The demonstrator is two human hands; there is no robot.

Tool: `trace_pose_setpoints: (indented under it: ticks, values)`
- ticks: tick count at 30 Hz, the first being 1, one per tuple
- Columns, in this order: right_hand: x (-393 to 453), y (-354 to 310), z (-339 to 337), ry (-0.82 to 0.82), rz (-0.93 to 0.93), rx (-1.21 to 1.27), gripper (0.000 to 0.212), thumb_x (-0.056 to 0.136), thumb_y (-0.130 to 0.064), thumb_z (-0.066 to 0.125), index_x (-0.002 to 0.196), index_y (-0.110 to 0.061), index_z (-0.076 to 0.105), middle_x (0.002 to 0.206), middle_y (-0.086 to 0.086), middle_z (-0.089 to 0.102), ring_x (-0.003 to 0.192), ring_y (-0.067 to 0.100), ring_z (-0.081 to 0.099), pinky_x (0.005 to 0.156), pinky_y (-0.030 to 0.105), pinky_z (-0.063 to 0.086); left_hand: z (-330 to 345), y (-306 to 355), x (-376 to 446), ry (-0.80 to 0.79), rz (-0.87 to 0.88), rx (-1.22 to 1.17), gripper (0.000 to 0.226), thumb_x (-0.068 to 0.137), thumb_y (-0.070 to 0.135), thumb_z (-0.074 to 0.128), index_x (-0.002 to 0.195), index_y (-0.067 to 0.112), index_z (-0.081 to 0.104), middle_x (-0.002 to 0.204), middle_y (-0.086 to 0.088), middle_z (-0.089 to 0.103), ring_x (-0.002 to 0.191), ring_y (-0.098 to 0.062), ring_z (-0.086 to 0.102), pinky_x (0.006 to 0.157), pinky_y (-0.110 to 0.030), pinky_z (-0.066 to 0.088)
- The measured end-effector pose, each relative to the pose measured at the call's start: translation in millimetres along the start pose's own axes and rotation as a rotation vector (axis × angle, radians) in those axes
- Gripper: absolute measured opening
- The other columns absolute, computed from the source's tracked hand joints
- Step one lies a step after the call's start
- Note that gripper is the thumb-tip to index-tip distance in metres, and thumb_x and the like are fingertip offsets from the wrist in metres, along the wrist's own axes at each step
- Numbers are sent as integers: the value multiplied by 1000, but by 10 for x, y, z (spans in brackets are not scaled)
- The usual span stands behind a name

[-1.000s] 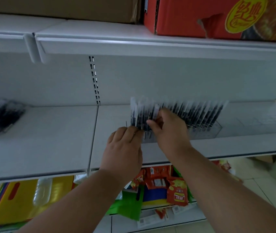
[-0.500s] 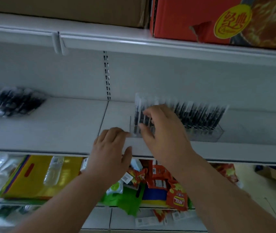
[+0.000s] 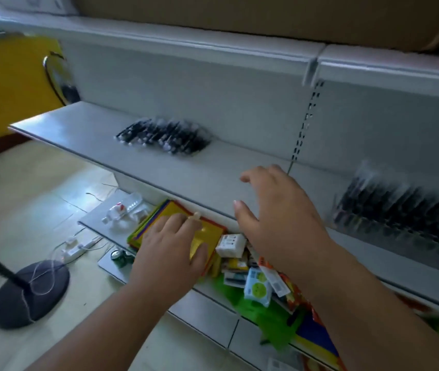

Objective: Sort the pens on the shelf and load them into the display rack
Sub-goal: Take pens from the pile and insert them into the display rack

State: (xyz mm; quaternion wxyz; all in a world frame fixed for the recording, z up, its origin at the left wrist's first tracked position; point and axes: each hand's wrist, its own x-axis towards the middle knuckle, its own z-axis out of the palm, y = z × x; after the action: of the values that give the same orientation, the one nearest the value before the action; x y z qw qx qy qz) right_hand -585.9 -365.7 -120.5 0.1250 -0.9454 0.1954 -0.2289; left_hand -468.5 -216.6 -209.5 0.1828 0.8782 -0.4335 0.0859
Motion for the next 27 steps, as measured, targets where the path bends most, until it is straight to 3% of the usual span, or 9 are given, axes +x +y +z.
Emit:
trace_pose_setpoints:
  ticks: [12,17,21,27]
  values:
    - [973,-1435,869,53,65,13,37,93,-47,52,123,-27,49,117,-5,50,106,16,50,87,34,45,-675,-1930,335,33,23,39,33,88,49,48,109,29,64,98,8,62,94,-20,59,81,-37,48]
    - [1302,-1544,1053,38,115,10,36,93,-49,51,122,-29,49,118,-8,50,107,13,49,89,31,43,-609,-2230,765,-42,37,-27,39,89,50,40,115,31,61,107,10,61,104,-17,55,88,-35,44]
    - [1663,-1425,1222,4,136,-32,35,94,-51,50,121,-29,49,118,-8,50,106,13,51,89,31,45,-389,-2321,1189,-55,34,-73,33,94,46,48,121,32,60,115,11,60,111,-18,53,92,-34,41]
    - [2390,-1362,1448,-7,122,2,36,94,-49,52,121,-25,49,115,-5,52,101,15,53,84,33,46,-349,-2603,1732,-63,29,-71,39,92,51,44,119,28,61,109,10,63,103,-18,57,89,-36,48]
